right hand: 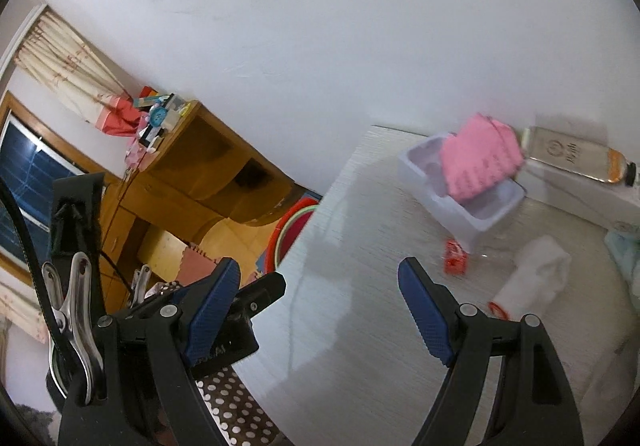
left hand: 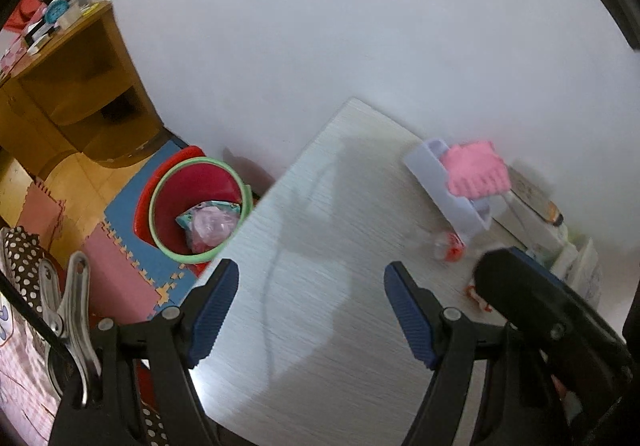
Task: Collect trash
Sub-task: 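Raise both tools from the bucket and move back over the table, then move both open grippers toward the white sock and small bottle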
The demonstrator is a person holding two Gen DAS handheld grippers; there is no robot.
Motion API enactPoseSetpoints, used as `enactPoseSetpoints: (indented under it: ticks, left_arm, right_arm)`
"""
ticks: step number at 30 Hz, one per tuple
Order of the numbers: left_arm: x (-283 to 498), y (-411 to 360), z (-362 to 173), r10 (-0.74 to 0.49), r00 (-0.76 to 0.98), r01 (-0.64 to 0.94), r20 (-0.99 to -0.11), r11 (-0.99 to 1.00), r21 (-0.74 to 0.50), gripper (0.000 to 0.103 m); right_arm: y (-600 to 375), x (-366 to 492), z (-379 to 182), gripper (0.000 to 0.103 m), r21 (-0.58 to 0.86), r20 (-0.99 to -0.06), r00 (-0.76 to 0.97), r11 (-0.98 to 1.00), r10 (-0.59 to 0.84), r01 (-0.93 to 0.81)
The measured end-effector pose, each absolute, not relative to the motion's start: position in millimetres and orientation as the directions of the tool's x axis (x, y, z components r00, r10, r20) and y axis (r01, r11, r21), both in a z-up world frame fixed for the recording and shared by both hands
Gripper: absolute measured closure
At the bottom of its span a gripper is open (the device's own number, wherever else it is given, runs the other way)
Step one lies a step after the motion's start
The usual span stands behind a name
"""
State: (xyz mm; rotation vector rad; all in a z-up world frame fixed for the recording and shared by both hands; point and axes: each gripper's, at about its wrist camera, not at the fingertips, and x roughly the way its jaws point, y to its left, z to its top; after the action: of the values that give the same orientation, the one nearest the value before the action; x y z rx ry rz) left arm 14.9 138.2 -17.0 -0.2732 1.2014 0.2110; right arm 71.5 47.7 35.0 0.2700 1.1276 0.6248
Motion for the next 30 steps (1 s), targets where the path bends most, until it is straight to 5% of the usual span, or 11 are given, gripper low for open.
enactPoseSetpoints:
  ticks: [30]
  left_arm:
    - [31.1,84.4,-15.5,-0.026,0.350,-0.211,-0.936,0.972,-0.106,0.024]
  right_arm:
    - [-17.1,59.7,48.2,0.020,0.469,-0.753,0.350,0.828,0.557,-0.309]
